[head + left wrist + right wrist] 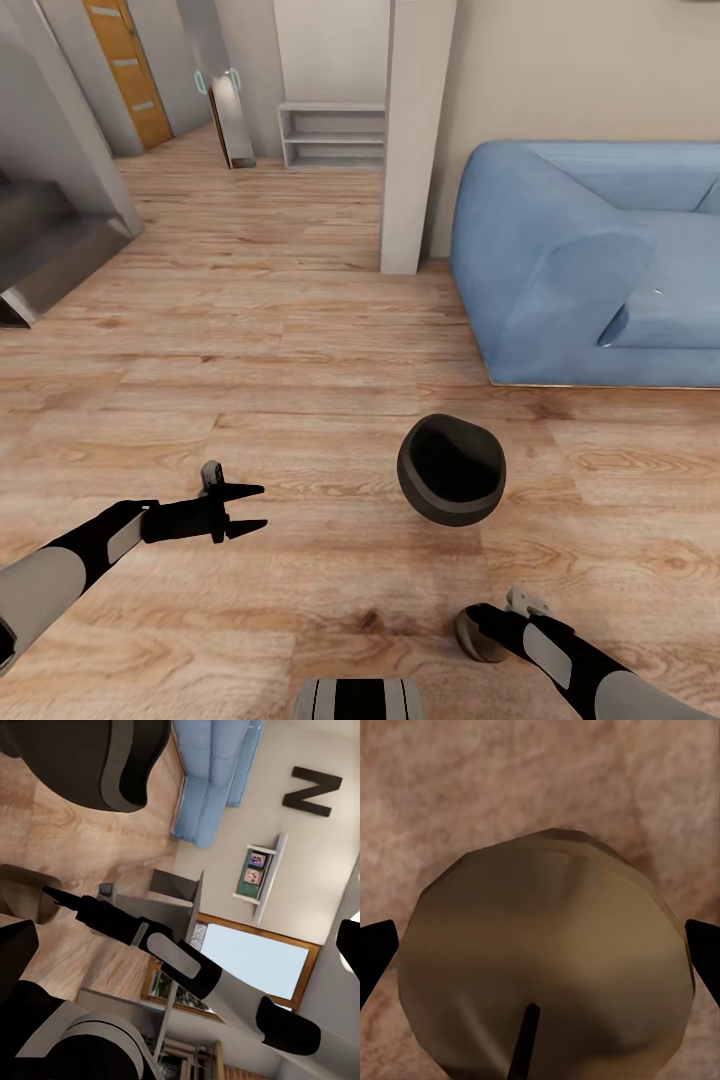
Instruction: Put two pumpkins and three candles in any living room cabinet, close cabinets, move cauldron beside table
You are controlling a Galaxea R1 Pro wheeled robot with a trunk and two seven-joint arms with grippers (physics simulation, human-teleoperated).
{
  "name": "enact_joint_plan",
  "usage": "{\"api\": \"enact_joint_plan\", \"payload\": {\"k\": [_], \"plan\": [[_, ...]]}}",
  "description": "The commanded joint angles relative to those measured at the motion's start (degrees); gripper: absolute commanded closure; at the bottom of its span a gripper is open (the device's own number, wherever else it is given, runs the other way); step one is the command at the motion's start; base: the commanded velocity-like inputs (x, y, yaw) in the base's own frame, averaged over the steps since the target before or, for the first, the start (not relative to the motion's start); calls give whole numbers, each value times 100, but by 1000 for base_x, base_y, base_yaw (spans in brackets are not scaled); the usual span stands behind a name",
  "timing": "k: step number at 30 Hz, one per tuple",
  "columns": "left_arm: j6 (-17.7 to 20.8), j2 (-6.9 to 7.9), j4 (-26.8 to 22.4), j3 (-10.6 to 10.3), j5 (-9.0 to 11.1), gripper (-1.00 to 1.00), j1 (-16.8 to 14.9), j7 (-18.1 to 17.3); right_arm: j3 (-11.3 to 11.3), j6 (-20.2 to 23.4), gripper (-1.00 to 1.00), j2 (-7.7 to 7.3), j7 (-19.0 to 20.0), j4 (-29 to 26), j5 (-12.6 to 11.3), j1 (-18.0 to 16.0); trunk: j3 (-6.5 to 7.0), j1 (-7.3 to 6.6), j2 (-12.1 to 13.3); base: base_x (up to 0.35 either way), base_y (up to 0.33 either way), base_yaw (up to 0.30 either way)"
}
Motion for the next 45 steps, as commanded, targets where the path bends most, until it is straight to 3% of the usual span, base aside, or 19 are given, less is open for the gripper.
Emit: {"api": "enact_joint_plan", "payload": {"k": [1, 17, 45], "plan": [[69, 7, -2, -33, 25, -100, -5, -30, 23, 17, 100, -4, -9, -11, -33, -2, 18, -4, 0, 0, 0, 0], [101, -8, -2, -48, 22, -100, -5, -24, 23, 17, 100, -4, -9, -11, -33, -2, 372, -45, 21, 0, 0, 0], [103, -34, -3, -75, 21, -100, -5, -22, 6, 71, 100, -4, -35, -31, -63, -2, 993, -117, 58, -136, 0, 0]]}}
